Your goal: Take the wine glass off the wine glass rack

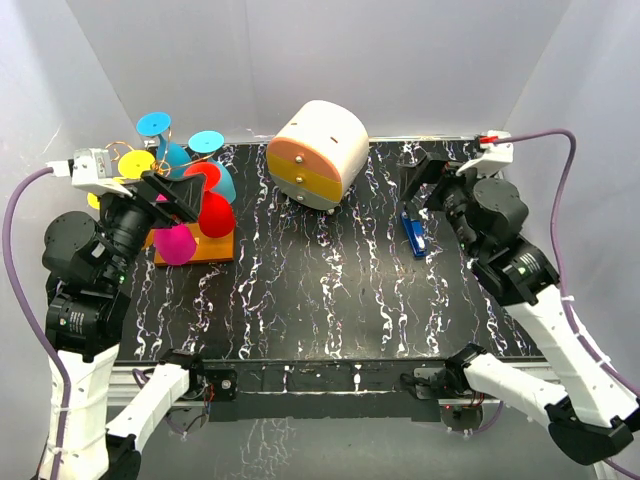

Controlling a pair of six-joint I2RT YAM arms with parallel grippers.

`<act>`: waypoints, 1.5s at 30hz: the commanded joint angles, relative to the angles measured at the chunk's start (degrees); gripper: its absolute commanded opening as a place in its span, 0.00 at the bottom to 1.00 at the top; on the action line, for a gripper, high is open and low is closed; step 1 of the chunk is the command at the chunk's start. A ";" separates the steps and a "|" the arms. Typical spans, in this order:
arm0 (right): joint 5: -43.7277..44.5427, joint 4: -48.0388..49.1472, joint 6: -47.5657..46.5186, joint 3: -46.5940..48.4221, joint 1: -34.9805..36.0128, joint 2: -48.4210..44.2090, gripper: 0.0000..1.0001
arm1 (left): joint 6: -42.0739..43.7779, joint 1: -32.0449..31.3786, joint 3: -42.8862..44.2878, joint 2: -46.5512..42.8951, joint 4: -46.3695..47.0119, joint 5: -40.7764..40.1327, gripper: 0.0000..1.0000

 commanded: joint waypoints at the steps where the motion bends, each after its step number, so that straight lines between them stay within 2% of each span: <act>1: -2.33 2.29 4.59 0.75 -2.10 2.67 0.98 | -0.01 -2.55 -0.39 -0.71 -0.86 -5.18 0.99; 5: -8.04 5.76 7.80 -0.94 -3.69 5.20 0.98 | 0.06 -4.49 -0.28 -0.91 -2.09 -7.99 0.98; 9: -17.22 13.34 13.36 -4.56 -4.89 7.06 0.98 | 0.12 -5.96 -0.15 -0.93 -3.41 -10.48 0.99; 14: -29.81 24.22 24.87 -8.08 -5.48 11.52 0.98 | 0.18 -7.05 0.45 -0.38 -5.61 -12.67 0.98; 20: -38.09 30.34 36.04 -6.91 -2.64 19.55 0.98 | 0.10 -7.66 2.32 0.85 -8.84 -13.47 0.99; 28: -38.71 34.17 46.87 -0.58 5.00 31.66 0.98 | 0.52 -7.90 6.17 2.44 -13.76 -14.70 0.99; 36: -36.68 38.46 53.35 10.30 12.20 44.27 0.88 | 1.57 -8.01 8.55 2.86 -16.75 -15.16 0.99; 42: -34.82 36.88 51.30 12.77 13.60 45.81 0.87 | 4.59 -8.05 16.51 9.00 -24.67 -15.44 0.99; 45: -30.82 30.65 44.57 12.24 13.24 43.04 0.90 | 6.73 -8.04 21.96 15.75 -30.16 -14.17 0.99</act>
